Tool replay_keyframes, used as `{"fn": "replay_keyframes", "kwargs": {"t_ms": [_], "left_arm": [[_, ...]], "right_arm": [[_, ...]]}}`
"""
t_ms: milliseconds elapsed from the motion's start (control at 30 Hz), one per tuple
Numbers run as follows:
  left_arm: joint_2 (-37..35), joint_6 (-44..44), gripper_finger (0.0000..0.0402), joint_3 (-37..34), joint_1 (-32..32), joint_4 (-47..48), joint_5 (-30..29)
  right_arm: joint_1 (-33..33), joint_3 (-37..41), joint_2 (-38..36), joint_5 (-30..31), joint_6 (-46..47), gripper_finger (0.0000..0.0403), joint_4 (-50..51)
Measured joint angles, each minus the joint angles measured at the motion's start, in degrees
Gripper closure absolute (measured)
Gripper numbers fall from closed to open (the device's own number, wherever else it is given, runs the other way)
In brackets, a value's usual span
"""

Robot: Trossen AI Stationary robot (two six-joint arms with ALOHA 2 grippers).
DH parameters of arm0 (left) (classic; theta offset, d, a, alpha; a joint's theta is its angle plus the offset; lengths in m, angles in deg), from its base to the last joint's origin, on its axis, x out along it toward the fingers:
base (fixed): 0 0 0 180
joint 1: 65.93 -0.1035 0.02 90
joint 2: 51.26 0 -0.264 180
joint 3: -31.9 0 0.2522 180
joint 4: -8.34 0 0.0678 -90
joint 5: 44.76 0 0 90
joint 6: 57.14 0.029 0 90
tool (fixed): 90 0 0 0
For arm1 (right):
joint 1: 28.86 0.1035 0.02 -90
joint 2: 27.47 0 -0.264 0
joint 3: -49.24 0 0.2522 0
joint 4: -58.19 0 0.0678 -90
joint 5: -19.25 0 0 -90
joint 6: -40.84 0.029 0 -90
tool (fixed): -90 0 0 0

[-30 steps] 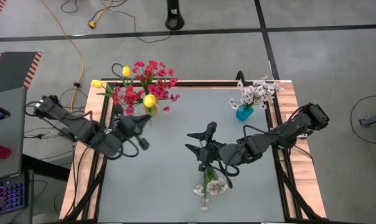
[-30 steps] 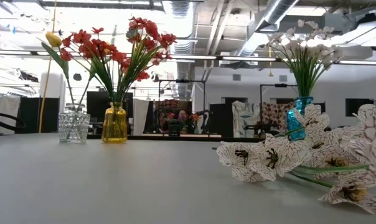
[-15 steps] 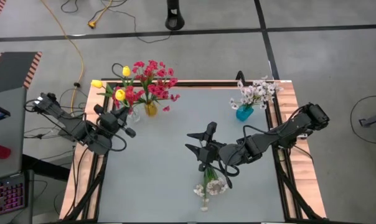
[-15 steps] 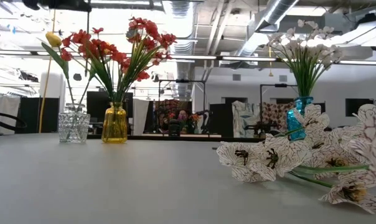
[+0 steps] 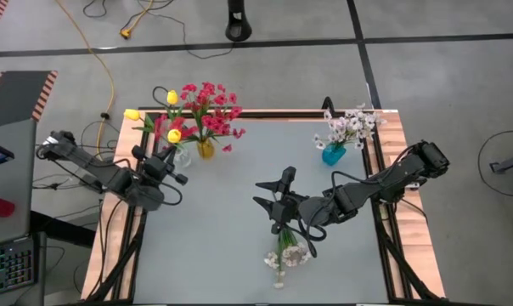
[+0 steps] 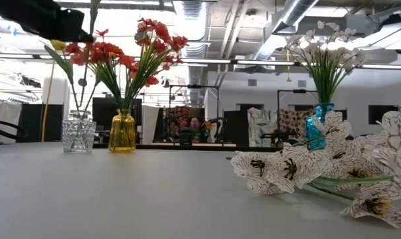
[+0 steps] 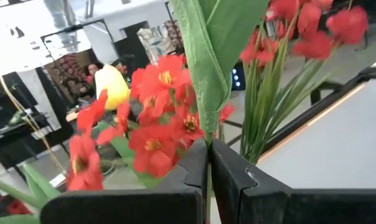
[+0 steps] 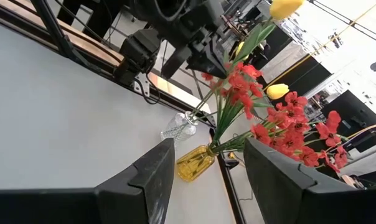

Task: Sort flowers into vase by color
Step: Put the yellow tulip into the transparent vase

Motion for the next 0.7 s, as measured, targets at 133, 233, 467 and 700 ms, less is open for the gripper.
{"fn": "replay_keyframes", "kwargs": {"t_ms": [133, 233, 467, 700], "left_arm": [[0.0, 0.02, 0.0401, -1.38, -1.19, 0.11, 0.01], [0.01, -0.14, 0.0401, -2.39, -2.19, 0.31, 0.02], [0.0, -4.31, 0.0401, -3.84, -4.47, 1.83, 0.01], [0.02, -7.23, 0.0401, -3.84, -6.11, 1.97, 1.26]], "right_arm": [[-0.01, 0.0, 0.0, 0.0, 0.0, 0.0184, -0.01], [-0.02, 0.0, 0.0, 0.0, 0.0, 0.0184, 0.0], [-0.02, 0.0, 0.0, 0.0, -0.02, 0.0184, 0.0], [-0.02, 0.0, 0.0, 0.0, -0.04, 0.0184, -0.01]]}}
